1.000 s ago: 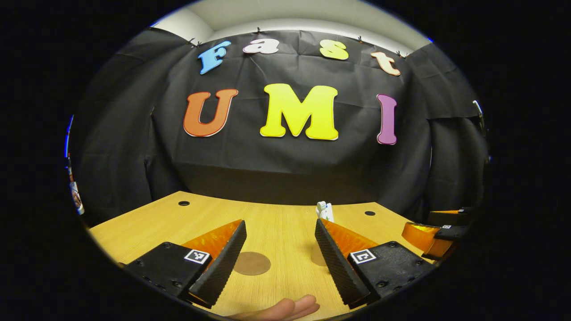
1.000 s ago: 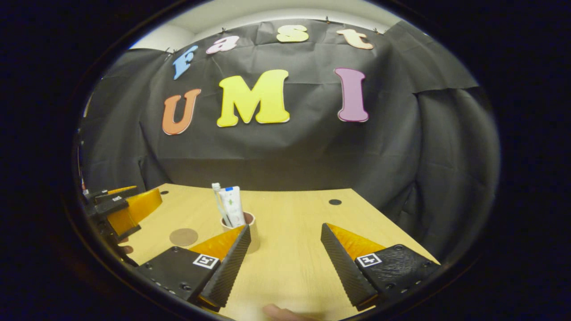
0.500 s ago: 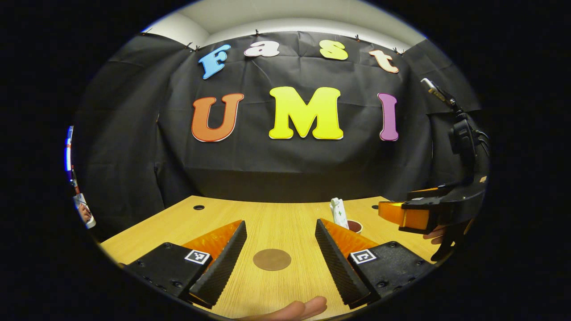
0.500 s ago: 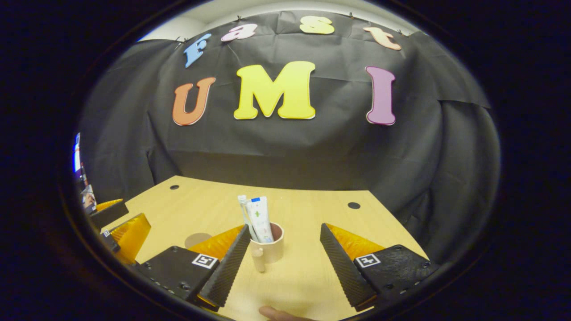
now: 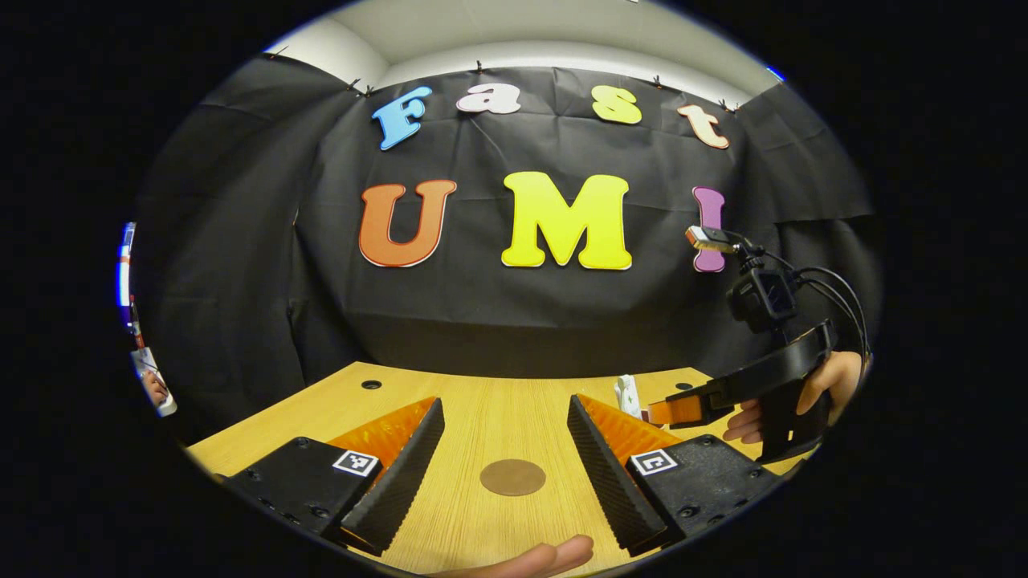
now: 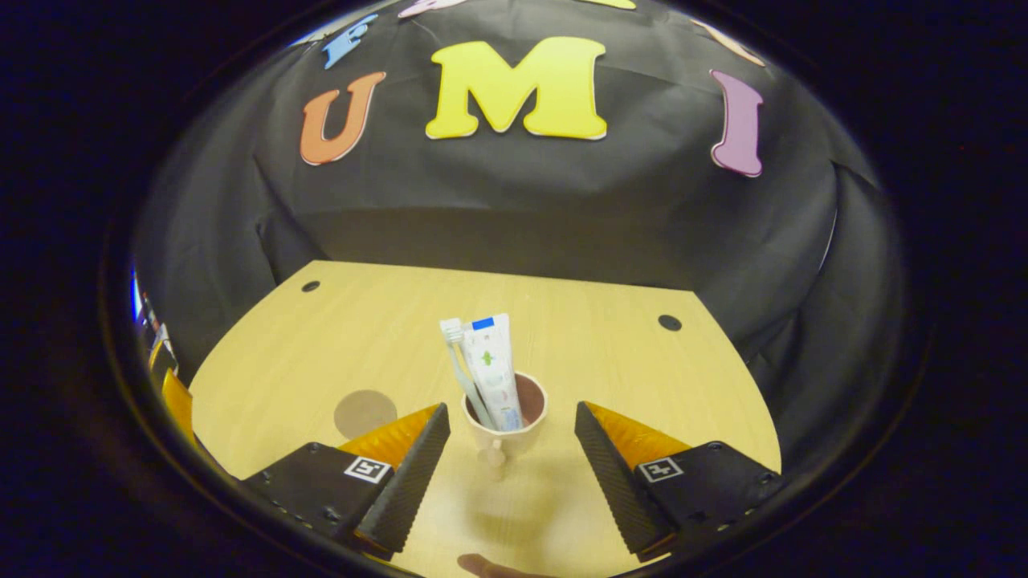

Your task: Put the toothbrush and toothpaste on the desktop into the cup, then pick up the cup and place it on the coaster on the desktop.

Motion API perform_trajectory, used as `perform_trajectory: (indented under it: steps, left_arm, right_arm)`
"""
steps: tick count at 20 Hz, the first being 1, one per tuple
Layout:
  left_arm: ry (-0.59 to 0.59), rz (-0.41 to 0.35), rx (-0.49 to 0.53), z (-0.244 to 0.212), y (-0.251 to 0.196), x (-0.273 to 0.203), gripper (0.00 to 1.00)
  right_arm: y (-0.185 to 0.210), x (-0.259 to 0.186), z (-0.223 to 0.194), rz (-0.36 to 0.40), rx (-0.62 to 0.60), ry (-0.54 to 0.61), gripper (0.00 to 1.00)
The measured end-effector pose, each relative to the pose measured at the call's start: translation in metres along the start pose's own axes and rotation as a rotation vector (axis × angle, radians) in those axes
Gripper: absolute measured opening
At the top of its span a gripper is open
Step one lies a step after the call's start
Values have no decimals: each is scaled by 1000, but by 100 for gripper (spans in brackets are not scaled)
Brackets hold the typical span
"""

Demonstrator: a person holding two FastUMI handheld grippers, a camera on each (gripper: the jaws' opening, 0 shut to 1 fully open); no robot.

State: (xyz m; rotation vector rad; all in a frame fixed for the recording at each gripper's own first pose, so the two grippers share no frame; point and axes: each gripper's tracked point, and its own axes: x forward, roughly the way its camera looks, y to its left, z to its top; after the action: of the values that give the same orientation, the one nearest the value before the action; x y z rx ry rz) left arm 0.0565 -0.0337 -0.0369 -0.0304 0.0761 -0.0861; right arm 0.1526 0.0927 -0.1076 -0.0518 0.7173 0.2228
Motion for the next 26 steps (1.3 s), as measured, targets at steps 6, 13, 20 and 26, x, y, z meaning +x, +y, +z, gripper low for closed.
perform_trajectory:
  steps: [6, 13, 20, 26]
  left_arm:
    - [39, 35, -9, -10, 17, 11, 98]
    - [30, 11, -8, -6, 11, 8, 98]
    - [34, -14, -11, -8, 4, 7, 98]
    - [27, -15, 9, -8, 1, 8, 98]
  right_arm:
    - [-2, 46, -29, -24, 15, 217, 96]
    - [7, 85, -77, -5, 89, 420, 80]
    - [7, 85, -92, -26, 84, 468, 60]
    - [3, 83, -93, -31, 66, 438, 23]
